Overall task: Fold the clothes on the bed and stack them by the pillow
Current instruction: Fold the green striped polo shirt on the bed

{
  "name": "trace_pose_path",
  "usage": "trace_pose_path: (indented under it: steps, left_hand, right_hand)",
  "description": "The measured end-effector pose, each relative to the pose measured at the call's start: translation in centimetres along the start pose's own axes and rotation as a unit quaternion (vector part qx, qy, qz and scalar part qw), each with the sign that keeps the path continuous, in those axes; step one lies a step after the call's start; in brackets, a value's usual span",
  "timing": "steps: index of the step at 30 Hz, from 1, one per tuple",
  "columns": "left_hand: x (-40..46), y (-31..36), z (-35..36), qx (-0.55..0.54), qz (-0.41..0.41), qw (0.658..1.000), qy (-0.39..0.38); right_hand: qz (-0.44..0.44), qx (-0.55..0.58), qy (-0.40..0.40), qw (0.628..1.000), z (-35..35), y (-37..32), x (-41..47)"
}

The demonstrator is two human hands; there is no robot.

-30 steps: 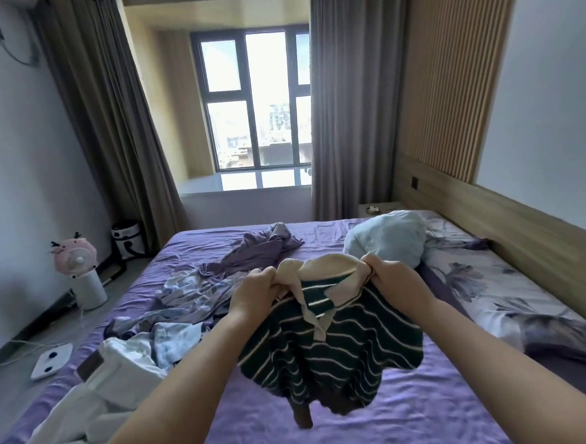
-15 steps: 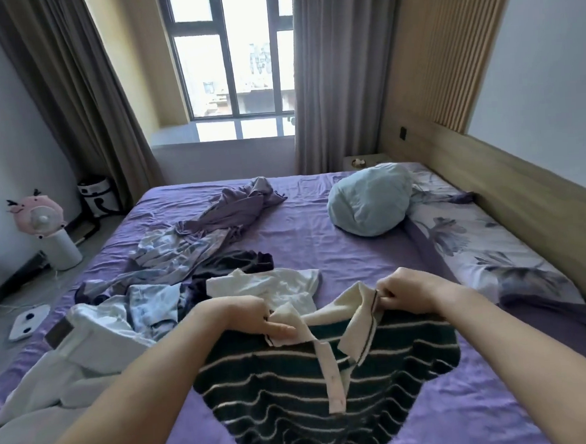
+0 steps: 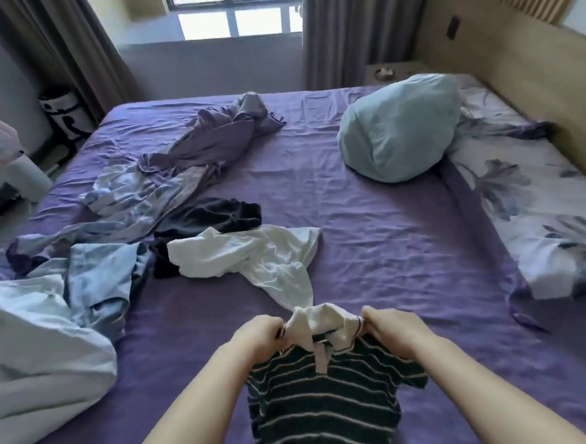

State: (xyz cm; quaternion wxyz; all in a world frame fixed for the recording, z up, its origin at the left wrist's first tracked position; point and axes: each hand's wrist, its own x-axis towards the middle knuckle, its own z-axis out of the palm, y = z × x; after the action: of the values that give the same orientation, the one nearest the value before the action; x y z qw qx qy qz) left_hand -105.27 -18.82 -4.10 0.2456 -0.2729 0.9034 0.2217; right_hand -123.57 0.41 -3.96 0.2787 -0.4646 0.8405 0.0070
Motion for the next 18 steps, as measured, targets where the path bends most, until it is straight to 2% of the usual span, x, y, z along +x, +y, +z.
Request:
trace_pose_path:
  steps: [6, 12, 16, 18]
  left_hand:
    - [9.5, -1.9, 1.1, 0.004, -0.077, 0.995, 0.063]
    - [16.7, -3.8, 4.1, 0.050, -0.103, 0.991, 0.075]
    - [19.6, -4.9, 6.6, 0.041, -0.104, 0.990, 0.083]
    - [20.2, -6.2, 7.8, 0.020, -0.101, 0.991, 0.084]
  right_hand:
    - [-0.011, -0.007, 0.008, 1.000, 2.0, 4.2, 9.6]
    - [-0.036, 0.002, 0.067, 0.997, 6.7, 5.5, 16.5]
    - [-0.025, 0.096, 0.031, 0.995, 10.0, 5.7, 19.8]
    - [-0.022, 0.094, 0.020, 0.995, 11.1, 6.4, 20.1]
